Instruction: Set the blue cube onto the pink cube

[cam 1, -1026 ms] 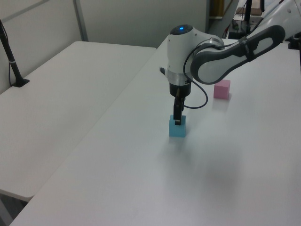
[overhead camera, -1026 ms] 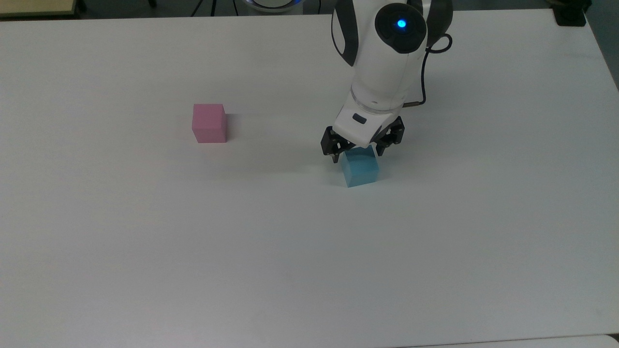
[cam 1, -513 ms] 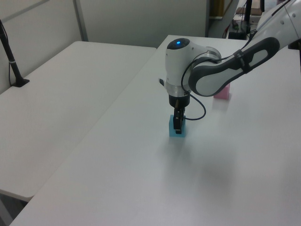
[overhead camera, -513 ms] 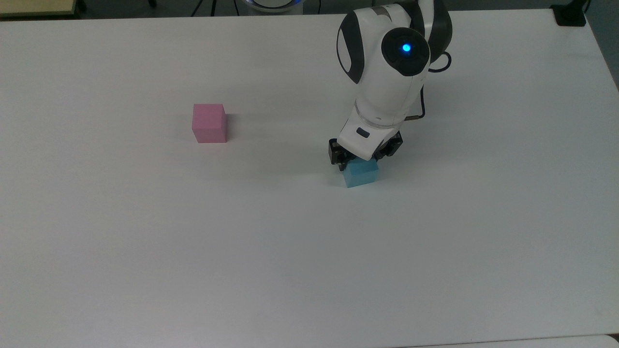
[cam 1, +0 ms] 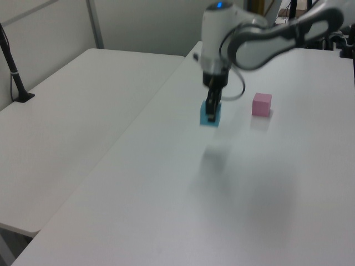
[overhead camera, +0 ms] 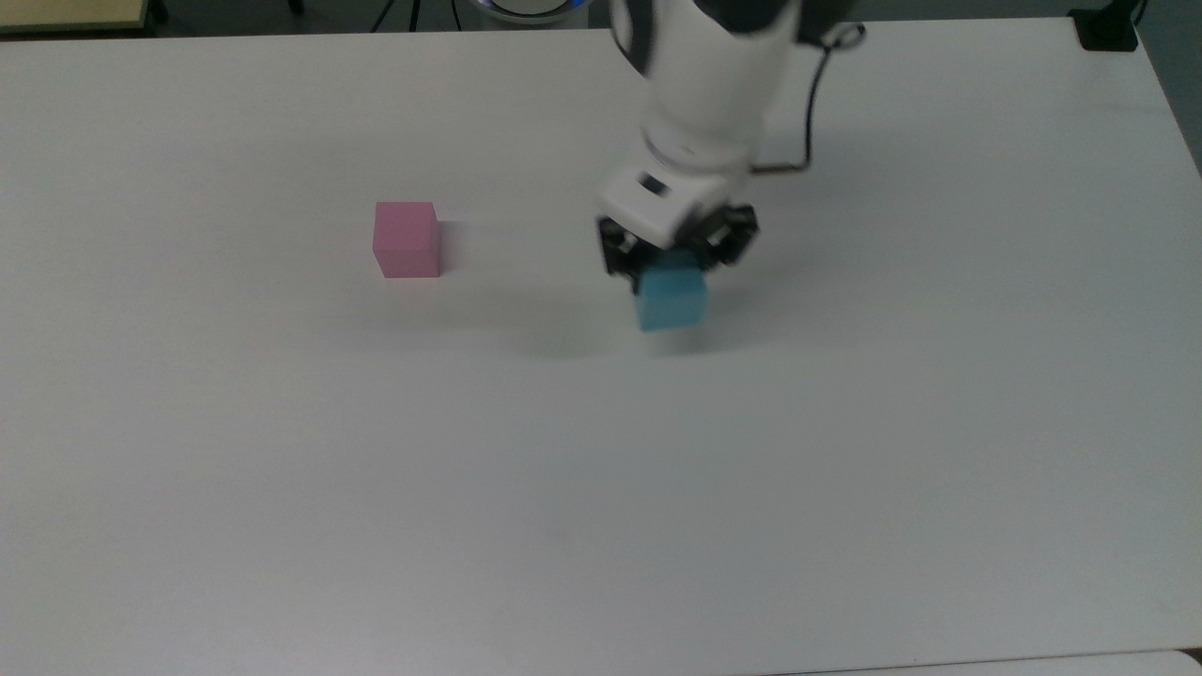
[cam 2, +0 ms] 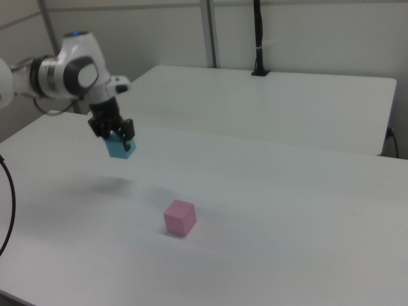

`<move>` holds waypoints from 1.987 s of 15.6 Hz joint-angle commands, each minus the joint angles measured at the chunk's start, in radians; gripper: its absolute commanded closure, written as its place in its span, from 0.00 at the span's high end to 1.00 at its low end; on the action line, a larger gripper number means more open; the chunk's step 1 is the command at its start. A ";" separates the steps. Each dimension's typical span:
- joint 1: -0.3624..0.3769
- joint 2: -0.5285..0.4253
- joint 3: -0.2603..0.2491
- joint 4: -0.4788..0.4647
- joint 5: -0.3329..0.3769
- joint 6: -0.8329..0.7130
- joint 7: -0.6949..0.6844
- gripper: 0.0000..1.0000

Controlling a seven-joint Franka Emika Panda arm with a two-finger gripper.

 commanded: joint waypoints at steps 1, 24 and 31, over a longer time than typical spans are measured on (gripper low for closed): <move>-0.119 -0.196 0.010 -0.121 0.004 -0.116 -0.096 0.16; -0.331 -0.202 -0.001 -0.375 -0.174 0.043 -0.146 1.00; -0.322 -0.318 0.011 -0.231 -0.177 -0.137 -0.130 1.00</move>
